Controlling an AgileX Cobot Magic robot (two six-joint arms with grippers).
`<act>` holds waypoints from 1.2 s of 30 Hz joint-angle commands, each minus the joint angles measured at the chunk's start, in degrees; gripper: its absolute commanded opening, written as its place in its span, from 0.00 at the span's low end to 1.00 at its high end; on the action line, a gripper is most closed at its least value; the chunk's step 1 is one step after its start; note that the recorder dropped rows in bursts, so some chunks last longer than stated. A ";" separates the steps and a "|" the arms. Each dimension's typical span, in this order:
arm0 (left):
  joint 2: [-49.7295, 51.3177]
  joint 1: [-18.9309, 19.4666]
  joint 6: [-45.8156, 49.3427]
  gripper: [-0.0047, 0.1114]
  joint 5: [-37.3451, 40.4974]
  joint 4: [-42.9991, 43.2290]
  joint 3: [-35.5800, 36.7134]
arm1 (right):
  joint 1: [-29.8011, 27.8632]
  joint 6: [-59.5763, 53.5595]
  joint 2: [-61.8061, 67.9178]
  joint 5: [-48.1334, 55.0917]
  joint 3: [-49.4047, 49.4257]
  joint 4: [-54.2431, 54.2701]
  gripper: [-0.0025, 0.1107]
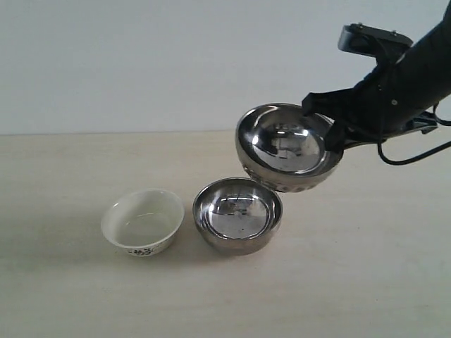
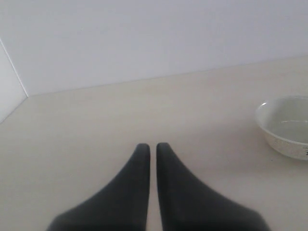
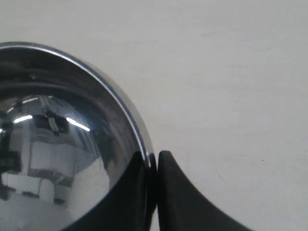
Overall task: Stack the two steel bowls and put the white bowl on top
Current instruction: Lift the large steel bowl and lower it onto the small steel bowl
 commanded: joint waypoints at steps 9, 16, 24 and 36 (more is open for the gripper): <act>-0.22 0.14 -0.56 0.07 -0.41 -0.39 0.20 | 7.33 3.56 8.43 -2.12 -4.22 0.20 0.02; -0.22 0.14 -0.56 0.07 -0.41 -0.39 0.20 | 7.62 3.96 11.40 -2.91 -4.77 0.44 0.02; -0.22 0.14 -0.56 0.07 -0.41 -0.39 0.20 | 7.86 4.12 13.61 -3.13 -4.77 0.58 0.02; -0.22 0.14 -0.56 0.07 -0.41 -0.39 0.20 | 8.96 4.00 15.35 -4.90 -4.77 -0.26 0.02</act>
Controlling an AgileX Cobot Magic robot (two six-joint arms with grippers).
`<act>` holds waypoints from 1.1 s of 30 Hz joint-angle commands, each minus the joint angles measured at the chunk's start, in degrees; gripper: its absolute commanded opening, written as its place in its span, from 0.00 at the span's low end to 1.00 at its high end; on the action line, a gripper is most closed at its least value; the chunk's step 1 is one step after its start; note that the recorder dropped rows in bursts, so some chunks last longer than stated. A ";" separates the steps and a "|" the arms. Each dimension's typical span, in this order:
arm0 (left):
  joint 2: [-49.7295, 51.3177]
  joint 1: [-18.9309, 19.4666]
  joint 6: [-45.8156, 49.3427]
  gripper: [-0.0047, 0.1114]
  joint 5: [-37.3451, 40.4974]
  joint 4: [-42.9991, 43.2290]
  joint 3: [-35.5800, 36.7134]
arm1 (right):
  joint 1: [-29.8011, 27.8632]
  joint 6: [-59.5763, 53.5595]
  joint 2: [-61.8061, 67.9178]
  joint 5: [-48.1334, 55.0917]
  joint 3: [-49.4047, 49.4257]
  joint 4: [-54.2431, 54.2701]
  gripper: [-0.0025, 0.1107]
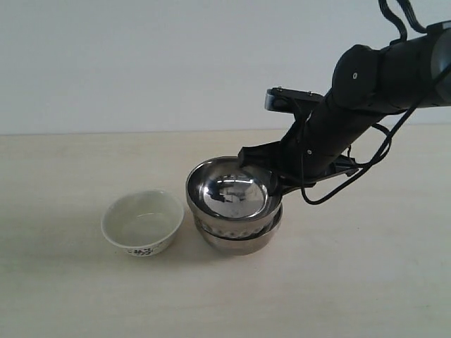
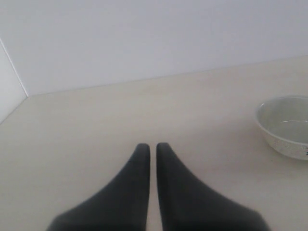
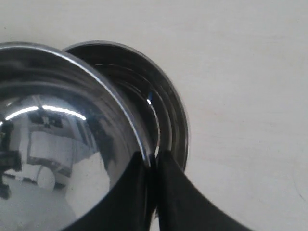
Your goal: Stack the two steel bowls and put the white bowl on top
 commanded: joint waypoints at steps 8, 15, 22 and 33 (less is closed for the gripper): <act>-0.22 0.14 -0.56 0.07 -0.41 -0.39 0.20 | 0.08 0.70 0.77 -1.71 -0.32 -0.94 0.02; -0.22 0.14 -0.56 0.07 -0.41 -0.39 0.20 | 0.08 0.70 1.22 -1.71 -0.32 -0.94 0.30; -0.22 0.14 -0.56 0.07 -0.41 -0.39 0.20 | 0.08 0.49 1.22 -0.99 -0.32 -0.94 0.39; -0.22 0.14 -0.56 0.07 -0.41 -0.39 0.20 | 0.08 -0.81 1.10 2.49 -0.32 -1.32 0.03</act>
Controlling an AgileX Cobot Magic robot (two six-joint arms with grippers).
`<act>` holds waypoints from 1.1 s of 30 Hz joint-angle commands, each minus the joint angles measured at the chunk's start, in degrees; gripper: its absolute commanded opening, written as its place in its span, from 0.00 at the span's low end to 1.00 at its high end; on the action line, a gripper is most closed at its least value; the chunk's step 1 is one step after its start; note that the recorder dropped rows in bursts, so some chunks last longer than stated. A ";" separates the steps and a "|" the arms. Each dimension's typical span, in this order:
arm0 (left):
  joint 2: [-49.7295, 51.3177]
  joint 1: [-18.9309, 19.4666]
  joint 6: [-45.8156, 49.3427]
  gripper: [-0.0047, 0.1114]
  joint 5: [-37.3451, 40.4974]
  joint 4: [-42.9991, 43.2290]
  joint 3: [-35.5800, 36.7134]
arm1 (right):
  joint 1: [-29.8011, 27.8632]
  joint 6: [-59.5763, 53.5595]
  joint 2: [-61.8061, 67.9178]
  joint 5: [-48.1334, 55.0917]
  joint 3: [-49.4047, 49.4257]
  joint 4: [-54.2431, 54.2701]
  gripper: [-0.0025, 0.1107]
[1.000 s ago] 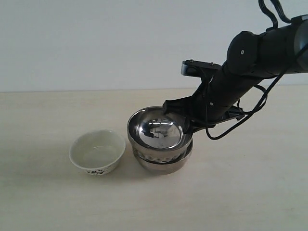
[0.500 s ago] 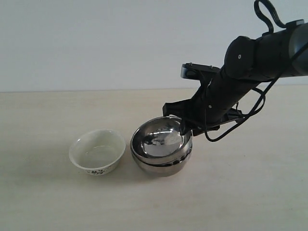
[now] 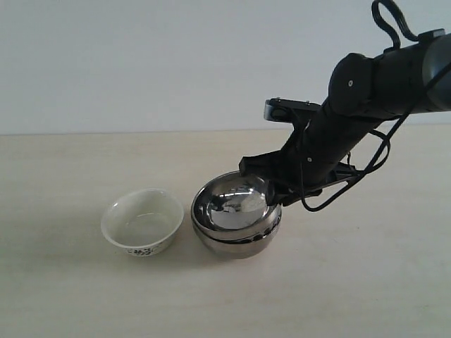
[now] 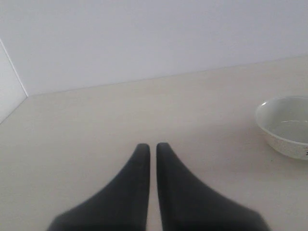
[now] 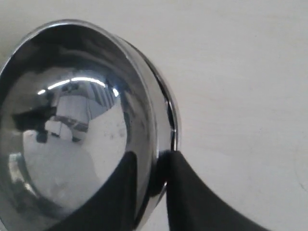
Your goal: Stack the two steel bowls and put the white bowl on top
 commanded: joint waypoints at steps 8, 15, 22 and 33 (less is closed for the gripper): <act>-0.22 0.14 -0.56 0.07 -0.41 -0.39 0.20 | 0.08 -0.65 -0.36 0.19 -0.32 -0.72 0.02; -0.22 0.14 -0.56 0.07 -0.41 -0.39 0.20 | 0.08 -0.65 -0.36 0.66 -0.32 -0.72 0.16; -0.22 0.14 -0.56 0.07 -0.41 -0.39 0.20 | 0.08 -1.60 -0.36 2.54 -0.32 -0.58 0.43; -0.22 0.14 -0.56 0.07 -0.41 -0.39 0.20 | 0.08 -2.14 -0.47 1.45 -0.32 -0.73 0.05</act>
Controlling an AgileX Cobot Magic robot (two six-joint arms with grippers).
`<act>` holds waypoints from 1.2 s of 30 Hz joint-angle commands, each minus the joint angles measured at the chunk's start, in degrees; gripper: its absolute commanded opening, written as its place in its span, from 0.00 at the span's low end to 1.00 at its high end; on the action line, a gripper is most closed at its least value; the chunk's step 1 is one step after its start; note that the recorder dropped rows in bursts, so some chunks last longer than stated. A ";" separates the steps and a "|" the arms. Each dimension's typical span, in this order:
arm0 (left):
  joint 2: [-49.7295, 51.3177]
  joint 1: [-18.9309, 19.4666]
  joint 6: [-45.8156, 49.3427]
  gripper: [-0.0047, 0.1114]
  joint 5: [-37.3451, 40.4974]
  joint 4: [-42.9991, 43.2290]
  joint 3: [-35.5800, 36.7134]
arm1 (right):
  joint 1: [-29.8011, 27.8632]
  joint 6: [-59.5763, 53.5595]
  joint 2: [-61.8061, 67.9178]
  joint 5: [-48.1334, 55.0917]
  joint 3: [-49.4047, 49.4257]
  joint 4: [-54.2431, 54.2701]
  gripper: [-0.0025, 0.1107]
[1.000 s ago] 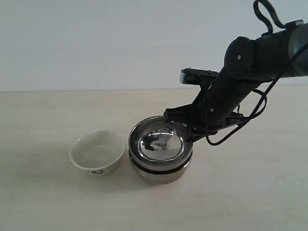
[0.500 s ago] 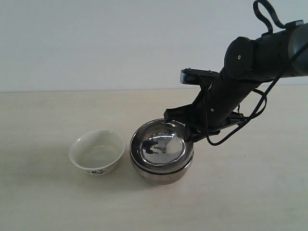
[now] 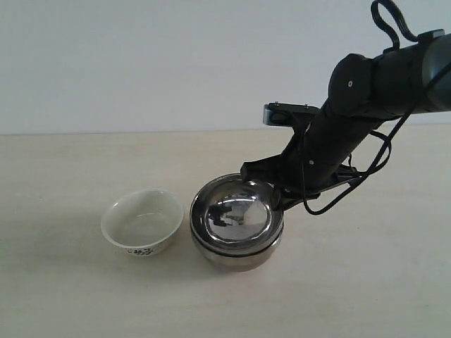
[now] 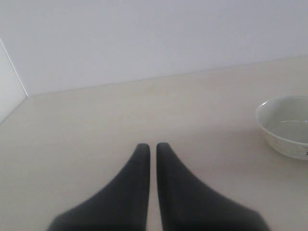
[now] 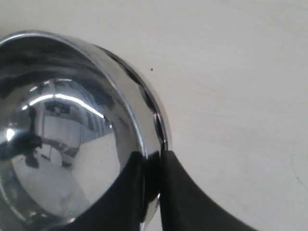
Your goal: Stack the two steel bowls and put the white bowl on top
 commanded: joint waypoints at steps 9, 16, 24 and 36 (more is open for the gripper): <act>-0.22 0.14 -0.56 0.07 -0.41 -0.39 0.20 | 0.08 2.45 -0.92 0.85 -0.32 1.25 0.05; -0.22 0.14 -0.56 0.07 -0.41 -0.39 0.20 | -0.03 2.45 -2.68 2.49 -0.32 3.75 0.05; -0.22 0.14 -0.56 0.07 -0.41 -0.39 0.20 | -0.03 3.06 -2.46 2.19 -0.32 4.05 0.05; -0.22 0.14 -0.56 0.07 -0.41 -0.39 0.20 | -0.03 3.84 -2.46 2.48 -0.32 4.05 0.06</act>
